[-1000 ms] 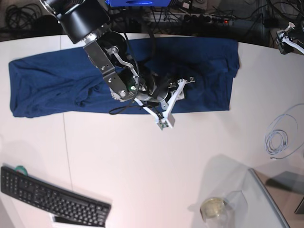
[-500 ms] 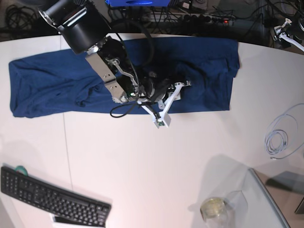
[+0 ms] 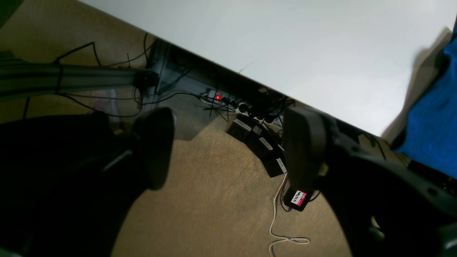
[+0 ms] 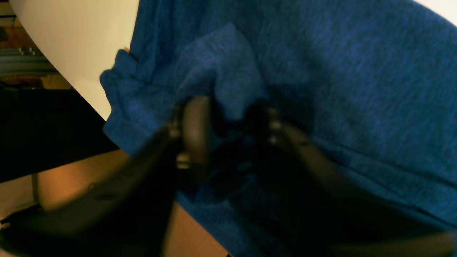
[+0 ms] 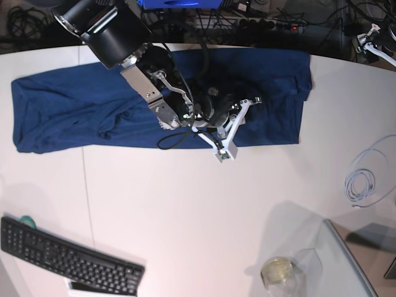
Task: Layout the t-shirt on the table in an organized manner, then fold the t-shirt properly
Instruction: 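Drag the sleeve with the right gripper along the strip toward the left gripper, then move the right gripper back to the collar end and grasp the strip, then grasp the hem end of the strip with the left gripper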
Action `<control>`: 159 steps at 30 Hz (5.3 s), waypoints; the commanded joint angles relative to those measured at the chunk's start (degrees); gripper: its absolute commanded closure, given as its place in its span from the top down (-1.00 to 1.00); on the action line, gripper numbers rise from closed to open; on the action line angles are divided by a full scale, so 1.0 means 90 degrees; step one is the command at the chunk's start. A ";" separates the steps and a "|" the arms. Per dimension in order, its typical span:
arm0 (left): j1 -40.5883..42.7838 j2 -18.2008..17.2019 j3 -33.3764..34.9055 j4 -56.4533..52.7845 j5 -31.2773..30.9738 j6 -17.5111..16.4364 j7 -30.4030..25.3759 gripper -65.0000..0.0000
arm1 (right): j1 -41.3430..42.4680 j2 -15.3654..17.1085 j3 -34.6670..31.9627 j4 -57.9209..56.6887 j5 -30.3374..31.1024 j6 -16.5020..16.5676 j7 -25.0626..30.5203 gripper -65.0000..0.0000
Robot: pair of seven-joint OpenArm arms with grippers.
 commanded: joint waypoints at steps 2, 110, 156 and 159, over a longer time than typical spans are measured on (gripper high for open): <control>0.0038 -0.0124 -0.0053 0.0075 -0.0040 0.0027 -0.0091 0.38 | 0.0117 -0.0081 0.0002 0.0117 0.0070 0.0067 0.0119 -0.93; -0.0577 0.0716 0.1597 -0.0052 -0.0099 -0.1121 -0.1507 0.37 | -0.3146 0.2508 0.2493 0.5216 0.0079 0.0057 0.0686 0.59; -0.1261 0.0726 0.2105 -0.1448 -0.0089 -0.1121 -0.1517 0.76 | -0.3146 0.2459 0.2483 0.5030 0.0079 0.0057 0.0686 0.59; -0.1271 0.0755 0.2320 -0.1614 -0.0089 -0.1121 -0.1527 0.76 | -0.3146 0.2459 0.2483 0.5030 0.0079 0.0057 0.0686 0.59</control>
